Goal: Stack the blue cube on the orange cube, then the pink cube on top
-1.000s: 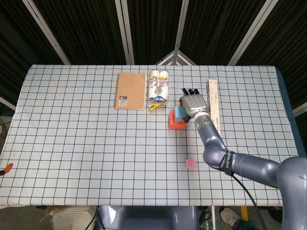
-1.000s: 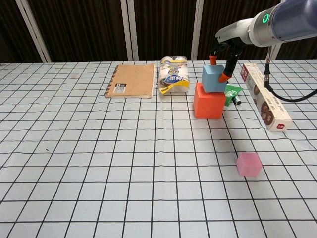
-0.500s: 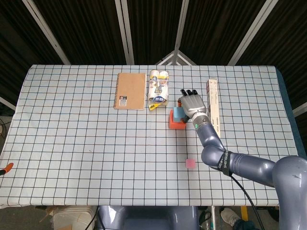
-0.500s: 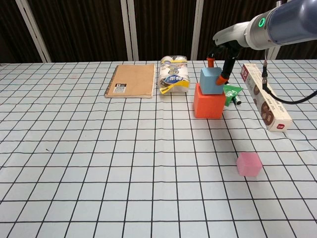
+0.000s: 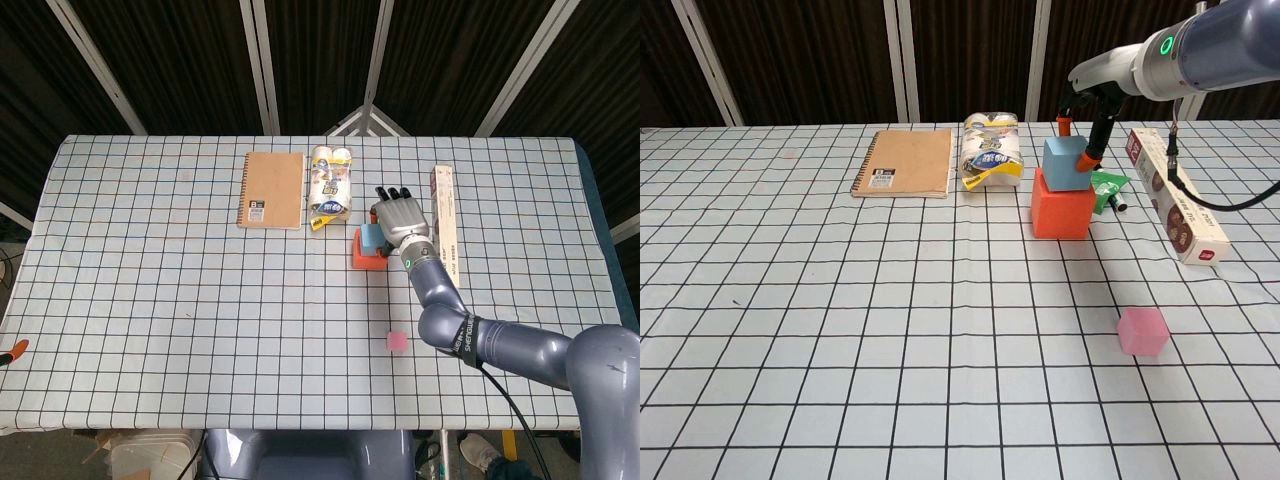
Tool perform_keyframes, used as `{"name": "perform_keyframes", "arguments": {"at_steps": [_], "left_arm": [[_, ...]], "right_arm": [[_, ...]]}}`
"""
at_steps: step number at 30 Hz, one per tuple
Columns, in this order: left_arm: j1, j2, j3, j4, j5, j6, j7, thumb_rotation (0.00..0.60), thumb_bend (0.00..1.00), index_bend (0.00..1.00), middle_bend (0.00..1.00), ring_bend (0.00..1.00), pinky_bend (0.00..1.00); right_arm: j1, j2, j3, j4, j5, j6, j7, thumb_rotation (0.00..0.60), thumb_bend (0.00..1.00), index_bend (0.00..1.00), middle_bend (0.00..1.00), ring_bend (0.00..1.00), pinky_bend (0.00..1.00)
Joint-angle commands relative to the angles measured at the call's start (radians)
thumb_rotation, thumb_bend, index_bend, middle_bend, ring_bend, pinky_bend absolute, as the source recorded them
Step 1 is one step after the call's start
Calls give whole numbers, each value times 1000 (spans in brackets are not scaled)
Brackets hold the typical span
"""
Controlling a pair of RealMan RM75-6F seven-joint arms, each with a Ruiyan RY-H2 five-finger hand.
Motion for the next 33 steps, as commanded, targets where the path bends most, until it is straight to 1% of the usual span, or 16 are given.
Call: {"name": "perform_keyframes", "arguments": {"at_steps": [1, 24, 33], "left_arm": [[1, 1, 0, 0, -1, 0, -1, 600, 128, 73, 0, 0, 0], [1, 1, 0, 1, -5, 1, 2, 600, 128, 73, 0, 0, 0], [-1, 0, 0, 1, -4, -1, 2, 600, 127, 73, 0, 0, 0]], "right_arm": [[1, -1, -1, 1, 0, 1, 0, 600, 369, 455, 0, 0, 0], [8, -14, -9, 27, 18, -11, 1, 600, 370, 455, 0, 0, 0], [11, -9, -9, 16, 7, -14, 4, 600, 374, 455, 0, 0, 0]]}}
